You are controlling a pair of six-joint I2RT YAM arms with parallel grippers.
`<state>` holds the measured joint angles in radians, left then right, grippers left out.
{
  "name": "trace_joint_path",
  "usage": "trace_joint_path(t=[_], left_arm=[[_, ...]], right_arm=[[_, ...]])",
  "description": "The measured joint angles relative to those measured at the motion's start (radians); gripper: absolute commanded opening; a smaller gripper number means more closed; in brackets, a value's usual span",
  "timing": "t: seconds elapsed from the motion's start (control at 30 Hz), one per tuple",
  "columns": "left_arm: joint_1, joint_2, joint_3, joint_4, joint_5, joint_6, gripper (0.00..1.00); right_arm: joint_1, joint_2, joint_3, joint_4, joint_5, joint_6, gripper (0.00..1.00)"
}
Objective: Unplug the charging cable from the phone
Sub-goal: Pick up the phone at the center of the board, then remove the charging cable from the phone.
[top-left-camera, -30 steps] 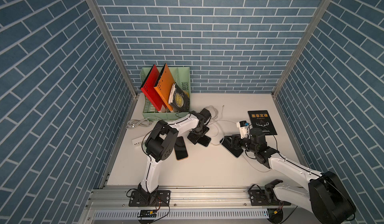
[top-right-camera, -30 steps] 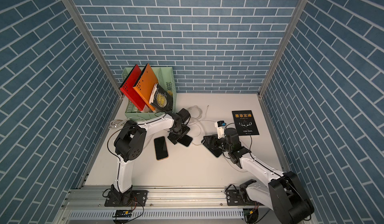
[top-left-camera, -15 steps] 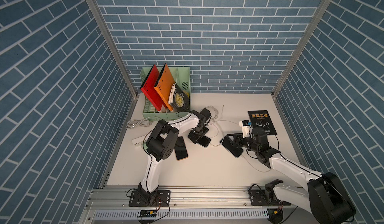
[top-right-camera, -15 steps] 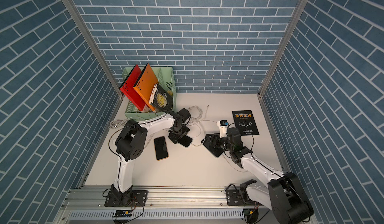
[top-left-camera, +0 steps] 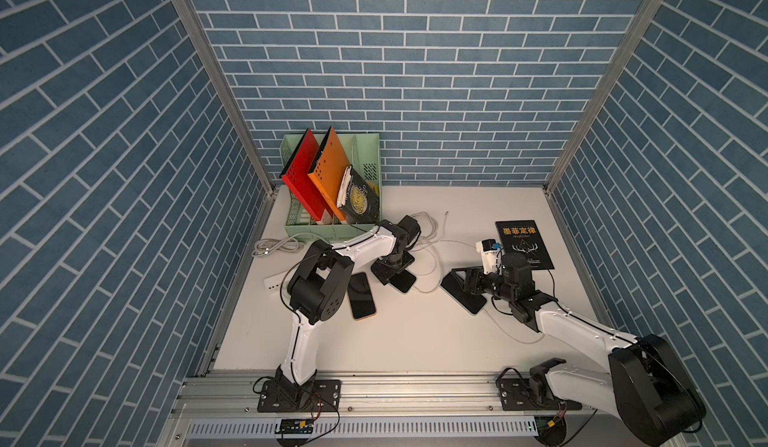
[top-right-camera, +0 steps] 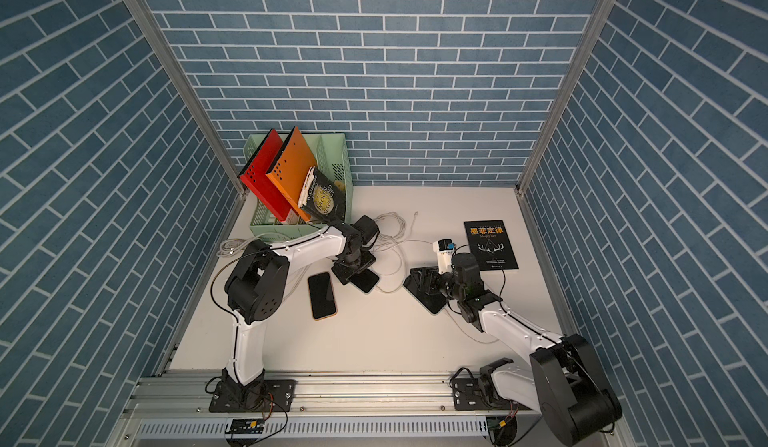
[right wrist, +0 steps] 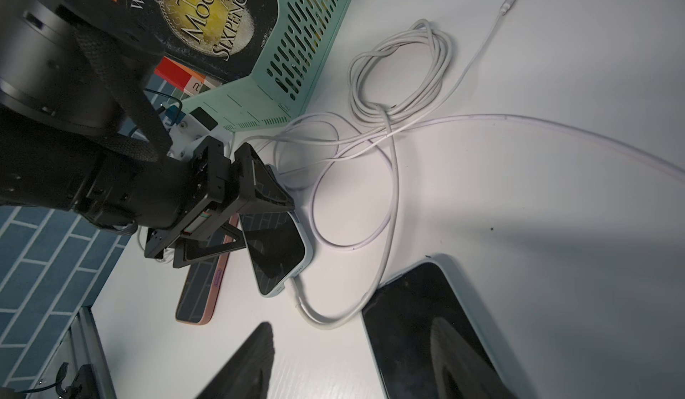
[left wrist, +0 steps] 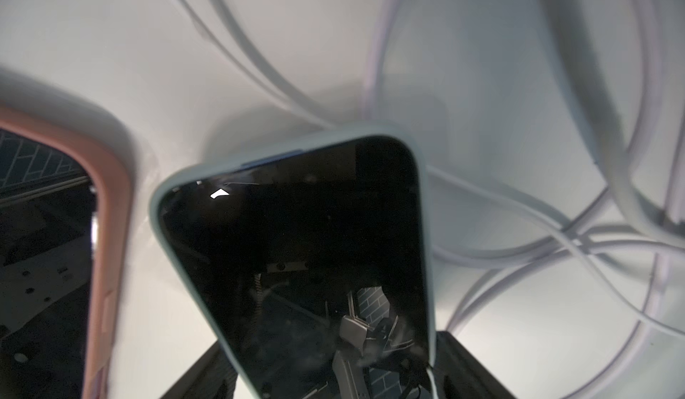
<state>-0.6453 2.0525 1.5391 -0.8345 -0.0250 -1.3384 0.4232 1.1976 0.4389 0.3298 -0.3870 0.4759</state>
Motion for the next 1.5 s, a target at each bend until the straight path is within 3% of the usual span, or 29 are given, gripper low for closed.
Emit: trace_joint_path(t=[0.27, 0.5, 1.1, 1.33, 1.5], left_arm=[[0.001, -0.1, -0.004, 0.001, -0.062, 0.03, 0.57], [0.001, -0.118, 0.007, -0.003, -0.107, 0.082, 0.56], [0.002, -0.152, 0.049, 0.017, -0.108, 0.252, 0.5], [0.012, -0.193, 0.049, 0.04, -0.088, 0.278, 0.48], [0.019, -0.195, 0.046, 0.04, -0.082, 0.29, 0.48]], right_arm=[[0.023, 0.093, 0.058, -0.001, -0.058, 0.0, 0.7], [0.105, 0.211, 0.159, -0.003, -0.135, -0.01, 0.7], [0.19, 0.51, 0.376, -0.011, -0.24, -0.069, 0.64], [0.224, 0.57, 0.427, -0.019, -0.267, -0.098, 0.48], [0.229, 0.579, 0.435, -0.019, -0.275, -0.113, 0.25]])
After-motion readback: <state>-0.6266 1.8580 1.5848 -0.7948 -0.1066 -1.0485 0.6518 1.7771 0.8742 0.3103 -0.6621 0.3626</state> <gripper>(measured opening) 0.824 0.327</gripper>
